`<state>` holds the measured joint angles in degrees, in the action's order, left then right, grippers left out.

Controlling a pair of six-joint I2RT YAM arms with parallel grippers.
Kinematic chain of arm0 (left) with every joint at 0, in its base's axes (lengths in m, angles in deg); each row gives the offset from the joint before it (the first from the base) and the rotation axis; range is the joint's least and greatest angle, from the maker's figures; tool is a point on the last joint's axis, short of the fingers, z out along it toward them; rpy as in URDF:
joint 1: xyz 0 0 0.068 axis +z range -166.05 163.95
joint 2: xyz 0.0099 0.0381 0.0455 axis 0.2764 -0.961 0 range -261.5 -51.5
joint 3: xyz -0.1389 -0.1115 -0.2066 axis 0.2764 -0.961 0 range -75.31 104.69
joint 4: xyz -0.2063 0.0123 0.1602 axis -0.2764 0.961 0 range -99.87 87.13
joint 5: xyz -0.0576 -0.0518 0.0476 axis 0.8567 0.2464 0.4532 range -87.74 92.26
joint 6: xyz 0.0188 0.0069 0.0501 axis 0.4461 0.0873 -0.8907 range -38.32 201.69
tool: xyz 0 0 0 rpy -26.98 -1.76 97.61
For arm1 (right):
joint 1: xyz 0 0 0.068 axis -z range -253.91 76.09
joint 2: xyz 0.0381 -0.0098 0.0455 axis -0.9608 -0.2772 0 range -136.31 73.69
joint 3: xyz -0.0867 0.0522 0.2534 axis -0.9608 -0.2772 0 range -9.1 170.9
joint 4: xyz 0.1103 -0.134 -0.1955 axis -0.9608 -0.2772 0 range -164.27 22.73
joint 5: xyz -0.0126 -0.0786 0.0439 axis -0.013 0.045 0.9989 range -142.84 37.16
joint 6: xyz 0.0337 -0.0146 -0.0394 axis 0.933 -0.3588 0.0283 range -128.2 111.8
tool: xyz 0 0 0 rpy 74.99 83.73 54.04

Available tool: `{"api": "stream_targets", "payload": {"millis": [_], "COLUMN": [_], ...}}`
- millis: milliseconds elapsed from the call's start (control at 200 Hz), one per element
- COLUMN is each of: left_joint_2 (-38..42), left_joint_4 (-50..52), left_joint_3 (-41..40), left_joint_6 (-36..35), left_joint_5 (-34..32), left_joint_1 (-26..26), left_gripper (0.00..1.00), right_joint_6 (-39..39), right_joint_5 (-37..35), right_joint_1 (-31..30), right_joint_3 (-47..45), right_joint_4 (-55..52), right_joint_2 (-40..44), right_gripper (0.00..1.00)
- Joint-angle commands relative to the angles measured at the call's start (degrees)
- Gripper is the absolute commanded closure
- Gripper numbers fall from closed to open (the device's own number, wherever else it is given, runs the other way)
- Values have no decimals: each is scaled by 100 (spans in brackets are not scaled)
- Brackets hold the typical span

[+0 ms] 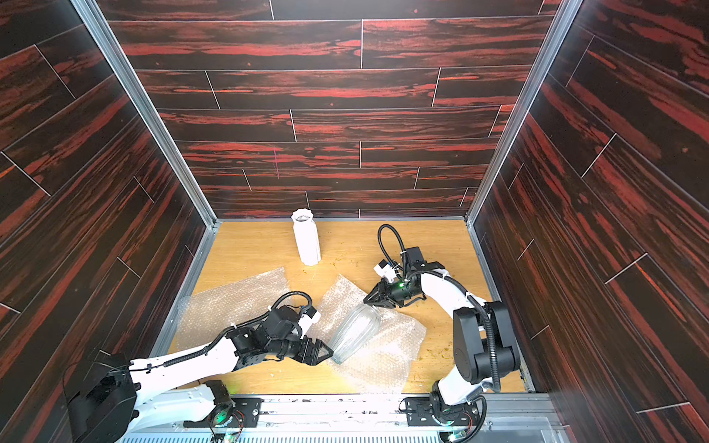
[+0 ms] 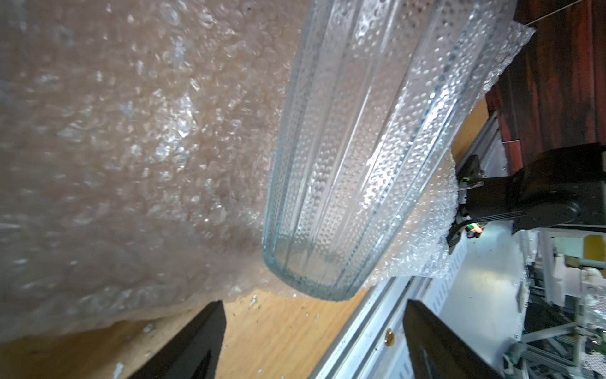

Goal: Unwrap the vase from the bubble wrap
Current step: Pick up the vase from the bubble wrap.

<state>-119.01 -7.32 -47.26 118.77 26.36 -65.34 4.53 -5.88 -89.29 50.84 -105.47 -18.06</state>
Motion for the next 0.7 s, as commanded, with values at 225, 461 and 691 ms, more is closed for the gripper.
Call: {"api": "stream_targets", "payload": {"millis": [225, 461, 691], "left_joint_2": [-799, -889, -863], "left_joint_4": [-1541, -1610, -1713], "left_joint_3": [-97, -136, -234], "left_joint_6": [666, 621, 651], "left_joint_5": [703, 356, 168], "left_joint_1": [-307, -310, -308], "left_gripper": [17, 19, 19], "right_joint_6": [-167, -222, -360], "right_joint_5": [199, 119, -128], "right_joint_1": [-228, -478, -866], "right_joint_3": [-42, -94, 208], "right_joint_4": [-316, -579, -962], "right_joint_2": [434, 526, 405], "right_gripper": [69, 68, 67]}}
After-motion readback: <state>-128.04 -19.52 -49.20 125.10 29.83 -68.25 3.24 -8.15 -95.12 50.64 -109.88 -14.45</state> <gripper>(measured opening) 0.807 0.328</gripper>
